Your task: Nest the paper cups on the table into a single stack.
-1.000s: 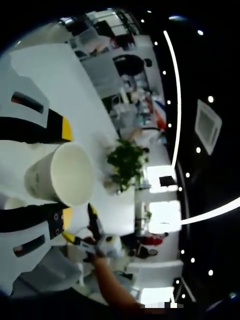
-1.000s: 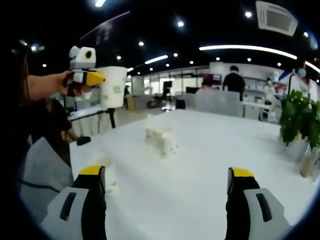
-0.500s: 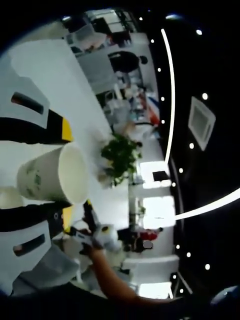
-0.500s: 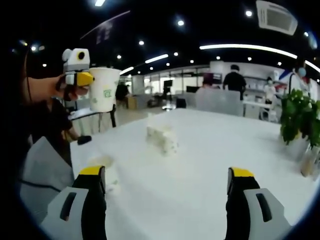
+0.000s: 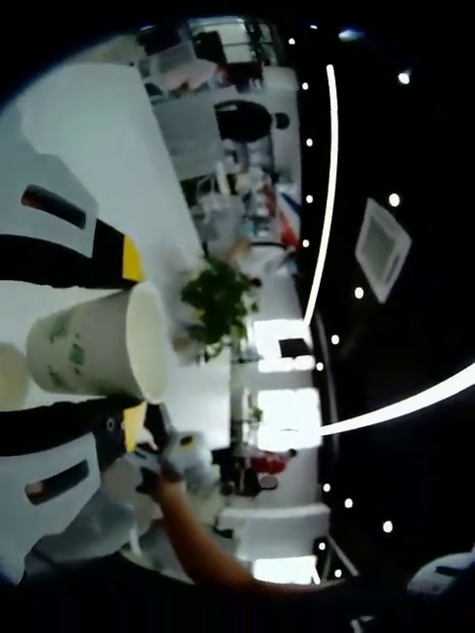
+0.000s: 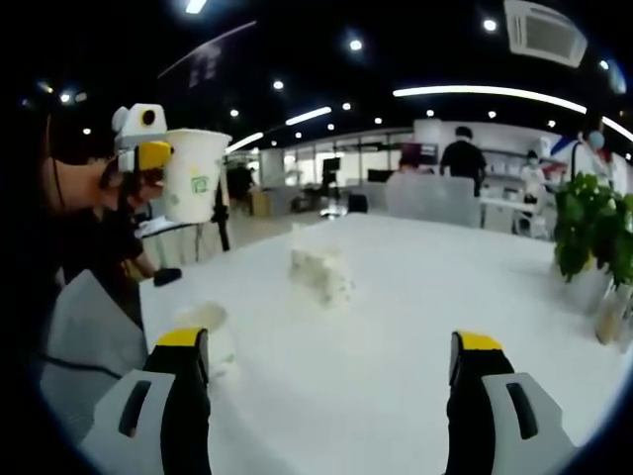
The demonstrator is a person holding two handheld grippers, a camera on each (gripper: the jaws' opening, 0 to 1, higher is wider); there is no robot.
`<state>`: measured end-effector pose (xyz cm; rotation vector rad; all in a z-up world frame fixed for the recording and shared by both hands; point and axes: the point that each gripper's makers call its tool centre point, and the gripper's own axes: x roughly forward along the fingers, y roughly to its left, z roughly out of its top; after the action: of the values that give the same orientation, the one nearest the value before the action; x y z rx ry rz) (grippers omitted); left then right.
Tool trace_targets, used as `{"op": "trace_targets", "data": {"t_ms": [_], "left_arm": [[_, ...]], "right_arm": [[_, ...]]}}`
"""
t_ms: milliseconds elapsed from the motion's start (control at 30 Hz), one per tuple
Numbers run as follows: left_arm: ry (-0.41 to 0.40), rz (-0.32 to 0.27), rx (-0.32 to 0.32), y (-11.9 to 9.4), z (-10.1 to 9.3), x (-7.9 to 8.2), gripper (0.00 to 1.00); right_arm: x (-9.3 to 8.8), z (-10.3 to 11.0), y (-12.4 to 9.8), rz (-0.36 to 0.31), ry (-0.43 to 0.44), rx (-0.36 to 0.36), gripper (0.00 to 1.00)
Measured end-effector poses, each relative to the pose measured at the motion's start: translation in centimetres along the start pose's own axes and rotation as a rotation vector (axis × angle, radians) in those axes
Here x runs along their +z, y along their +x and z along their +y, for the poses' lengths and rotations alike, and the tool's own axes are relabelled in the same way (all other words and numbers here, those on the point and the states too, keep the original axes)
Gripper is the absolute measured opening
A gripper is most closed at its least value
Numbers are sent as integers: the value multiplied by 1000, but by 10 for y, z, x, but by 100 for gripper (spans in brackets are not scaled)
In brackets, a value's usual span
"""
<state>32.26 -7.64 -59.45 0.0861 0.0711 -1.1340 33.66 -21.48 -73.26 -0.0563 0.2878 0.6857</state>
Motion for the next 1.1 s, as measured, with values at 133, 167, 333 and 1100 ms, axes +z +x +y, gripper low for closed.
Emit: {"op": "trace_targets", "data": {"t_ms": [133,167,333,1100], "left_arm": [[-11,-7,-10,0,-5,-3,41],[-11,-9,-11,0,-5,-3,41],[-17,-31,-22,-1,-13,-3,41],[-20,-52,-44,8,-22,-31,41]], "right_arm": [[0,0,-1,1,0,-1,100],[0,0,-1,1,0,-1,100],[-1,2,-1,2,0,-1,100],[-5,7,-2,11,6,0,100]]}}
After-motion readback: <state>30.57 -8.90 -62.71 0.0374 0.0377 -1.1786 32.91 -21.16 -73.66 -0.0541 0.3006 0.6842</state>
